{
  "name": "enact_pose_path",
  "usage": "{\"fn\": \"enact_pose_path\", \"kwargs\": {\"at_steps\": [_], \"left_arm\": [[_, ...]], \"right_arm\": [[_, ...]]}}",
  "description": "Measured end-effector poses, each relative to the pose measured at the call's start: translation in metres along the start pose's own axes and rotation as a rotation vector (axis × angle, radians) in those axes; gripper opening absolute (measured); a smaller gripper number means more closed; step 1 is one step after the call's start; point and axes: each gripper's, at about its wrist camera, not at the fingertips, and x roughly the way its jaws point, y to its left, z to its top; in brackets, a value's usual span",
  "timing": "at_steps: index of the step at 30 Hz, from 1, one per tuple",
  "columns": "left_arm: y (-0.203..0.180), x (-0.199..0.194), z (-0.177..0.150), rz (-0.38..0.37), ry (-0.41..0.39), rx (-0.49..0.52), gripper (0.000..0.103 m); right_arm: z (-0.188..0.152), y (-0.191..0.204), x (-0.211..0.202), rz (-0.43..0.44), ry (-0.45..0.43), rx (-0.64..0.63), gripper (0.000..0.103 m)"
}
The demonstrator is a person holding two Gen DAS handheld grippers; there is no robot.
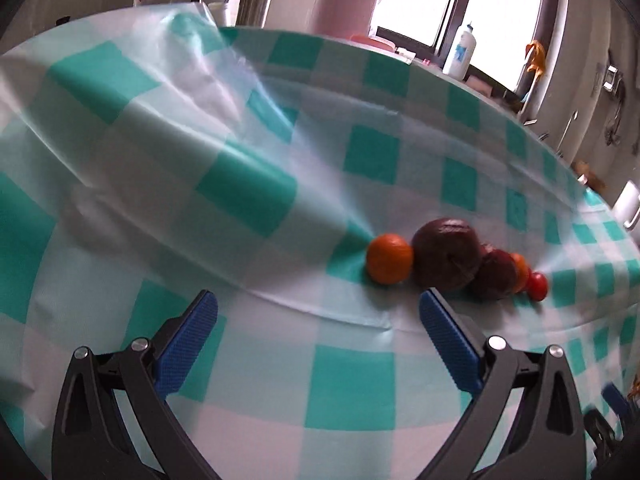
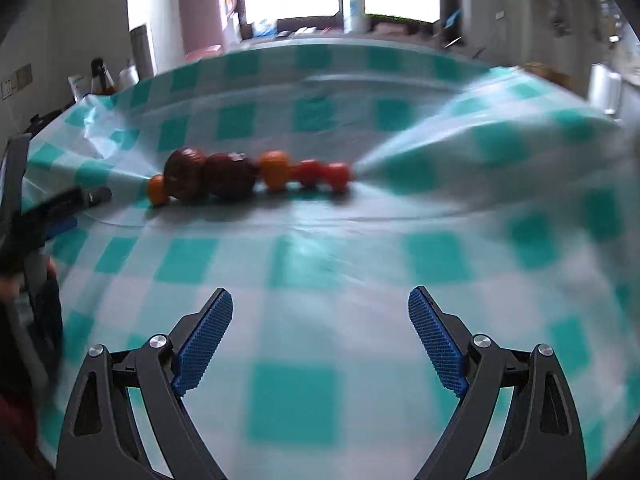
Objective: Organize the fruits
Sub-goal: 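Grasp the shriveled red apple with the right gripper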
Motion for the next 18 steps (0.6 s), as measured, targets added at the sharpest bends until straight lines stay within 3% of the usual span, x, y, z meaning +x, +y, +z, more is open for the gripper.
{"fn": "enact_pose_path", "kwargs": {"at_steps": [3, 7, 14, 18], "left_arm": [[-0.004, 0.009, -0.002, 0.011, 0.043, 0.022, 0.101], [-0.005, 0.010, -0.003, 0.034, 0.037, 0.028, 0.101], [0.002, 0.016, -0.003, 0.040, 0.067, -0.018, 0.101], [0.002, 0.017, -0.003, 0.045, 0.073, -0.024, 0.101]], "right_arm": [[0.016, 0.026, 0.039, 0.035, 0.036, 0.005, 0.087], [0.039, 0.049, 0.080, 0.041, 0.097, -0.001, 0.087], [0.071, 0.078, 0.120, 0.054, 0.115, -0.054, 0.086], [0.082, 0.089, 0.137, 0.038, 0.127, -0.072, 0.078]]}}
